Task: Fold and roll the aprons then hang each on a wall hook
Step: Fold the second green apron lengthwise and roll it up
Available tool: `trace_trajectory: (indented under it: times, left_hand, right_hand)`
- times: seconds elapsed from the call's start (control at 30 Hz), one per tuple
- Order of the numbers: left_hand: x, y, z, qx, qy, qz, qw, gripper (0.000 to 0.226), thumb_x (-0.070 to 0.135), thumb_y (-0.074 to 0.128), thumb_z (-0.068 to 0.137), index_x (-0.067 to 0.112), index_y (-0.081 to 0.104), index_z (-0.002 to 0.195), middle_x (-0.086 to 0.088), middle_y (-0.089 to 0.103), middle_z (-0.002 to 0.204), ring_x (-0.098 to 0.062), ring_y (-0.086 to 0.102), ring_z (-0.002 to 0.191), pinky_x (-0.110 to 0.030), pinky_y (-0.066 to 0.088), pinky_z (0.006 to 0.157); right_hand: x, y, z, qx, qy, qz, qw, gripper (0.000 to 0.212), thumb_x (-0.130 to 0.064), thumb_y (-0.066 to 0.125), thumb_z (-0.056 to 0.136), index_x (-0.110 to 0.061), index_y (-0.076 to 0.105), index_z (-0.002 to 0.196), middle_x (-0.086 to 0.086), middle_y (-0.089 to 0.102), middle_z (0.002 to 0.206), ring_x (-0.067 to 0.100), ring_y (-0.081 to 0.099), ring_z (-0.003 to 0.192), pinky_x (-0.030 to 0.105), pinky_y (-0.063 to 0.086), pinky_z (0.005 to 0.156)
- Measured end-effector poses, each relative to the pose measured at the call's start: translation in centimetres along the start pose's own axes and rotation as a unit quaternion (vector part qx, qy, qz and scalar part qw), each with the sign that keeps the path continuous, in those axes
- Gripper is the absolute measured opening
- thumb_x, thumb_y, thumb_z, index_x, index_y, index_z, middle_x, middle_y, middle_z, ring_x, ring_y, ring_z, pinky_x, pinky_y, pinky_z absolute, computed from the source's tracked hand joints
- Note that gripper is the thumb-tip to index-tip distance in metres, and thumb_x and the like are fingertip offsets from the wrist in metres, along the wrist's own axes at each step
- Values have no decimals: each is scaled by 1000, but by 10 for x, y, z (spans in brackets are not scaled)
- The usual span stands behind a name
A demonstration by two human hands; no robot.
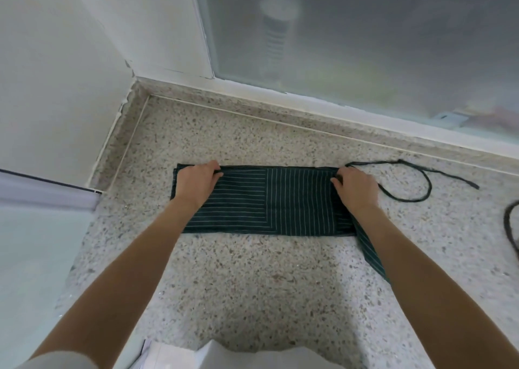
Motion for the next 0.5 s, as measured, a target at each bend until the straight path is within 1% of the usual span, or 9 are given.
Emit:
trace_trajectory:
  times: [0.13, 0.23, 0.27, 0.3, 0.37, 0.4, 0.43, 0.47, 0.5]
  left_hand:
    - [0, -2, 4, 50, 7, -37, 998, 23, 31, 55, 93, 11, 65, 100, -10, 69, 77, -28, 62, 60, -27, 34, 48]
    - [-1, 0, 9, 61, -3, -31, 998, 20, 31, 59, 91, 12, 62, 95, -8, 67, 81, -27, 61, 64, -28, 37, 51]
    - [-2, -1, 10, 65, -9, -36, 997, 19, 30, 60, 90, 12, 62, 96, -8, 67, 84, -27, 62, 70, -31, 40, 56]
    - [-1, -1, 11, 70, -14, -41, 997, 18, 28, 61, 89, 13, 61, 98, -8, 66, 90, -28, 61, 78, -35, 44, 65]
    - [9, -5, 10, 90, -11, -37, 995, 22, 23, 61, 88, 16, 58, 108, -6, 62, 108, -27, 57, 99, -41, 41, 87]
    - [20, -7, 8, 100, 4, -43, 994, 25, 22, 60, 88, 18, 57, 112, -4, 60, 114, -26, 54, 105, -41, 38, 94]
    - [39, -9, 4, 106, 32, -60, 992, 26, 22, 59, 88, 19, 57, 114, -2, 59, 117, -24, 52, 109, -41, 36, 99]
    - [60, -9, -1, 108, 69, -85, 988, 26, 24, 57, 90, 20, 57, 115, -1, 58, 118, -23, 52, 112, -40, 35, 101]
    - [85, -8, -8, 104, 110, -111, 982, 26, 27, 55, 91, 20, 57, 116, 0, 58, 118, -21, 52, 114, -39, 34, 103]
  right_hand:
    - [-1, 3, 3, 1, 28, -18, 999, 29, -35, 42, 98, -12, 58, 104, 6, 62, 93, 26, 62, 76, 30, 42, 54]
    - [-3, 4, 5, -7, 37, -37, 999, 29, -34, 41, 99, -11, 58, 104, 7, 62, 94, 27, 61, 77, 30, 41, 54]
    - [-4, 4, 5, -6, 38, -42, 998, 28, -33, 41, 99, -11, 58, 104, 7, 62, 94, 26, 61, 77, 29, 39, 54]
    - [-5, 3, 5, -4, 38, -43, 998, 28, -32, 41, 99, -11, 58, 104, 7, 62, 95, 26, 61, 78, 29, 37, 53]
    - [-7, 0, 3, 10, 30, -13, 999, 24, -29, 45, 97, -10, 57, 105, 7, 62, 98, 26, 61, 82, 29, 37, 55]
    - [-7, -1, 1, 22, 21, 26, 999, 22, -26, 49, 96, -10, 57, 108, 9, 62, 102, 27, 60, 88, 31, 41, 58]
    - [-4, -2, -4, 32, 14, 76, 997, 25, -23, 54, 93, -10, 55, 114, 10, 60, 110, 28, 58, 96, 34, 45, 66]
    - [-1, -2, -9, 42, 9, 121, 992, 33, -21, 59, 89, -10, 53, 120, 12, 56, 119, 29, 55, 104, 37, 47, 76]
    - [5, -3, -19, 52, 13, 150, 987, 43, -21, 64, 86, -10, 49, 125, 13, 51, 127, 31, 51, 112, 41, 47, 86]
Point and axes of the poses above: each hand's wrist, its own z-axis towards the middle knuckle, its own y-axis out of the palm, x = y × z, the point moved 9 cm from there along z, towards the middle knuckle
